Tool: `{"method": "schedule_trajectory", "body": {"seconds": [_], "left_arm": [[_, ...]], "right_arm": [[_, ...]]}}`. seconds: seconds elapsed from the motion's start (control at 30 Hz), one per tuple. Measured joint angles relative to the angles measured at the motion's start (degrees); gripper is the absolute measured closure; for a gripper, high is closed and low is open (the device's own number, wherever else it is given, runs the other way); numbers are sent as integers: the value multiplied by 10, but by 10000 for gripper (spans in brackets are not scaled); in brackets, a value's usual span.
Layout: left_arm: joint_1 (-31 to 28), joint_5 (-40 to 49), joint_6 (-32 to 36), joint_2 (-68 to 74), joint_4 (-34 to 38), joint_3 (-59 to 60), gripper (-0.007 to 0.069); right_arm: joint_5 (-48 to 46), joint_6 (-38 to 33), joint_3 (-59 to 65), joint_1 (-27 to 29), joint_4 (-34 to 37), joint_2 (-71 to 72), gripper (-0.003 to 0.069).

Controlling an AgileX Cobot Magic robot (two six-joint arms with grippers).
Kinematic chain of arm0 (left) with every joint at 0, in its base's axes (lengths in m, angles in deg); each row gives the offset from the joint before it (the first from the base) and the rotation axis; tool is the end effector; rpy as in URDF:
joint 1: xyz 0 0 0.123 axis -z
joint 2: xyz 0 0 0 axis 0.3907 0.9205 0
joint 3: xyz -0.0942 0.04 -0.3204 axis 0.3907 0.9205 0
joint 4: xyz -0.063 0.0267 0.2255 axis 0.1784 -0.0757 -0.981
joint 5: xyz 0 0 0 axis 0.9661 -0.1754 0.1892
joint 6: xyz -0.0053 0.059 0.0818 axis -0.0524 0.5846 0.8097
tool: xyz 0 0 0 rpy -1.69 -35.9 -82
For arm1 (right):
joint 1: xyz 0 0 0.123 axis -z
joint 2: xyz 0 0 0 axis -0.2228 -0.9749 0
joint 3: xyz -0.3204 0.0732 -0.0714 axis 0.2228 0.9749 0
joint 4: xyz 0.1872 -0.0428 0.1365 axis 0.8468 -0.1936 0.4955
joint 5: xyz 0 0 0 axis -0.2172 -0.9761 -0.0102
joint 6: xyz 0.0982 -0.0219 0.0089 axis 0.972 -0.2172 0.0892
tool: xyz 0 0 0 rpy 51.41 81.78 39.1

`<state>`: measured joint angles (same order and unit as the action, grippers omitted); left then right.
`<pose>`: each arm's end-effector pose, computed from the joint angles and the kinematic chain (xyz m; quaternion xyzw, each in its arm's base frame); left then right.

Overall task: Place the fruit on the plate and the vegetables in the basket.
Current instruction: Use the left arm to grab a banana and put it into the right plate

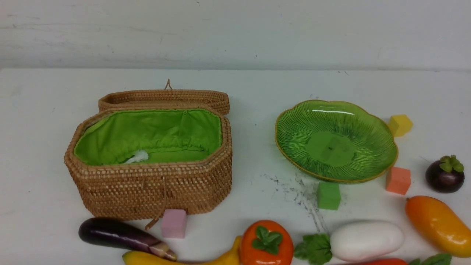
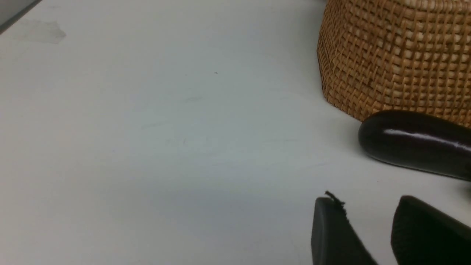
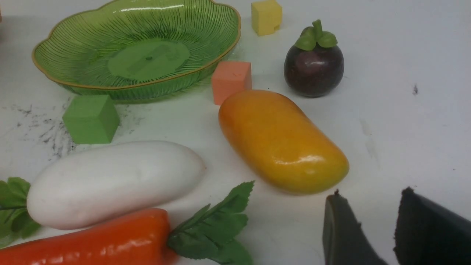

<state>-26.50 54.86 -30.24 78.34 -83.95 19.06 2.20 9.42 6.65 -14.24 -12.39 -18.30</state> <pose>-0.0069 0.0040 0.1645 -0.0600 0.8115 0.0193 0.5809 -0.0064 -0.0080 0.1713 0.0444 0.8035 -0.0012 0.5937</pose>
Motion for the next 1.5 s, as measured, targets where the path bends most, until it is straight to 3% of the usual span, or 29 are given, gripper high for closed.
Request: {"method": "schedule_trajectory", "body": {"seconds": [0.3,0.6,0.77,0.9,1.1,1.2,1.37,1.5], "left_arm": [[0,-35,0,0,-17,0,386],[0,-257,-6,0,10,0,386],[0,-374,-78,0,59,0,386],[0,-410,-106,2,68,-3,386],[0,-399,-128,81,29,-114,386],[0,-370,-183,149,-25,-207,386],[0,-228,-294,240,-96,-307,386],[32,-102,-326,293,-105,-326,386]], "right_arm": [[0,0,0,0,0,0,417],[0,0,0,0,0,0,417],[0,0,0,0,0,0,417],[0,0,0,0,0,0,417],[0,0,0,0,0,0,417],[0,0,0,0,0,0,417],[0,0,0,0,0,0,417],[0,0,0,0,0,0,417]]}}
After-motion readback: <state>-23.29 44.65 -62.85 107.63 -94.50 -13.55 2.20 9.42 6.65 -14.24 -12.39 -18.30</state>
